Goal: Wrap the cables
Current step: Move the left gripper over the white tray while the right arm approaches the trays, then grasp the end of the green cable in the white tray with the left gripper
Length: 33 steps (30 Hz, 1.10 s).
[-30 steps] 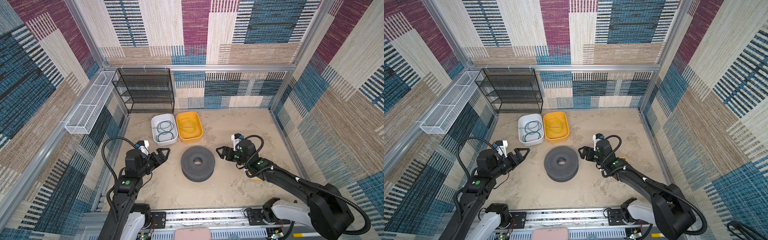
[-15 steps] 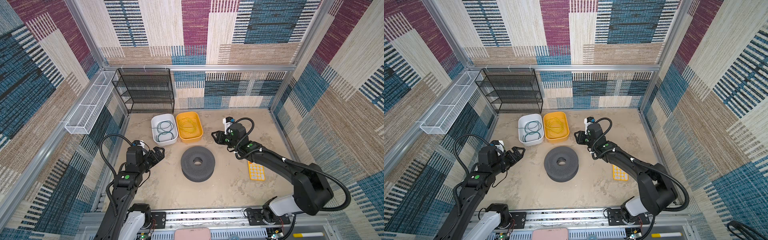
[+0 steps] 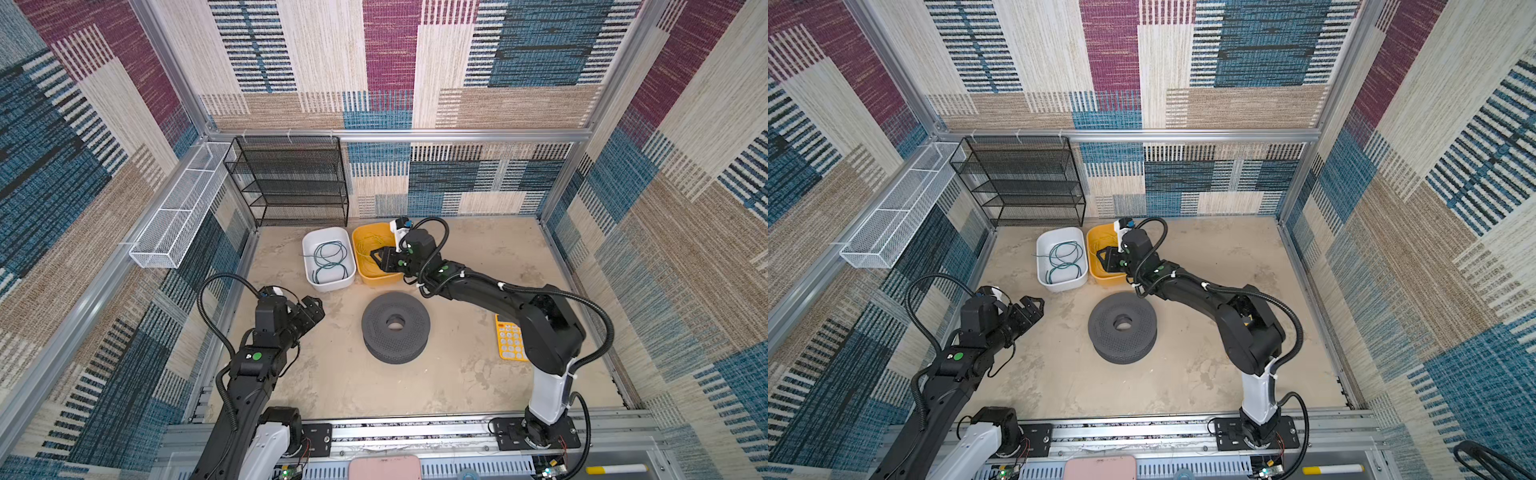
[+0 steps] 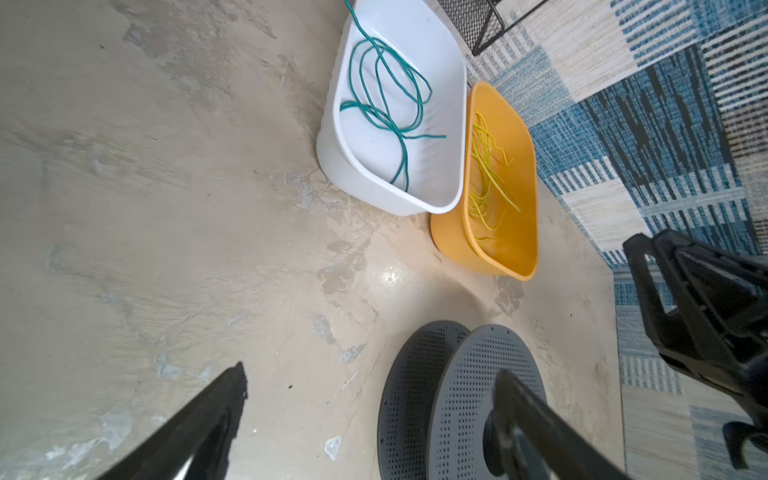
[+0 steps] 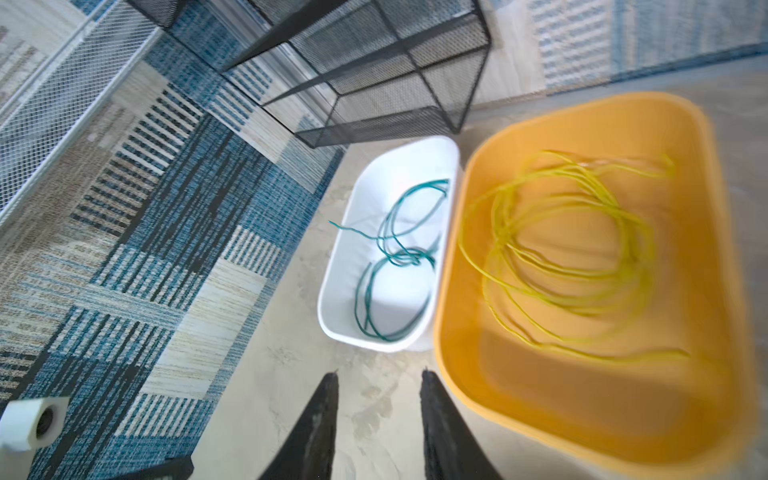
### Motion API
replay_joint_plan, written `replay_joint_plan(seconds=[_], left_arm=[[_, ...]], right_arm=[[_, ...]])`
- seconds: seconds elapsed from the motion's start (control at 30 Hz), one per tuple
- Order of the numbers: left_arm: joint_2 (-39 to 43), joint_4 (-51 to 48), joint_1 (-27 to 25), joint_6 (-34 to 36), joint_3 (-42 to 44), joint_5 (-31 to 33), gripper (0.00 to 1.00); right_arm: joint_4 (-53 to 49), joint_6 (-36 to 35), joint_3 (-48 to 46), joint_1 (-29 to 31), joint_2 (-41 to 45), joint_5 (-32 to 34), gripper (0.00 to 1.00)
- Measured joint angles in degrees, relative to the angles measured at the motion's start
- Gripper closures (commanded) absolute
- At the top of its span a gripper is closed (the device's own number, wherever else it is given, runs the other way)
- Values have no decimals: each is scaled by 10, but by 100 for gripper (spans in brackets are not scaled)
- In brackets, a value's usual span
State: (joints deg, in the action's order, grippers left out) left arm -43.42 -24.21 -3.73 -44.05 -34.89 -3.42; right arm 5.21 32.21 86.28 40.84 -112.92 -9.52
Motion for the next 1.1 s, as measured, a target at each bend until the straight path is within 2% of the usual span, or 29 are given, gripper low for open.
replay_joint_plan(seconds=[0.07,0.1,0.17,0.23,0.27,0.33,0.5,0.63,0.73,0.87,1.1], left_arm=[[-7,-2,3,-9,-6,10,7],[-14,-2,4,-12,-11,16,11],[-37,0,10,-13,-26,16,18],[-80,2,11,-12,-62,13,35],[-104,2,12,-9,-85,9,40],[-164,9,12,10,-144,-4,43],[-277,8,10,53,-246,-10,40],[-358,-5,11,84,-310,3,35],[-405,-2,14,81,-330,-8,33],[-462,41,15,29,-332,-48,32],[-530,213,26,-82,-285,-77,29]], right_arm=[[-23,-10,67,9,-50,8,60],[-35,-15,103,11,-77,16,66],[-58,-25,158,15,-117,35,70],[-73,-32,163,17,-123,54,70],[-71,-37,151,17,-114,63,69],[-83,-40,123,17,-84,79,67],[-74,-62,72,15,4,98,64],[-63,-67,-41,10,87,99,55],[-59,-67,-122,7,147,97,50],[-41,-67,-210,-2,213,97,48],[-25,-65,-300,-19,283,97,45]])
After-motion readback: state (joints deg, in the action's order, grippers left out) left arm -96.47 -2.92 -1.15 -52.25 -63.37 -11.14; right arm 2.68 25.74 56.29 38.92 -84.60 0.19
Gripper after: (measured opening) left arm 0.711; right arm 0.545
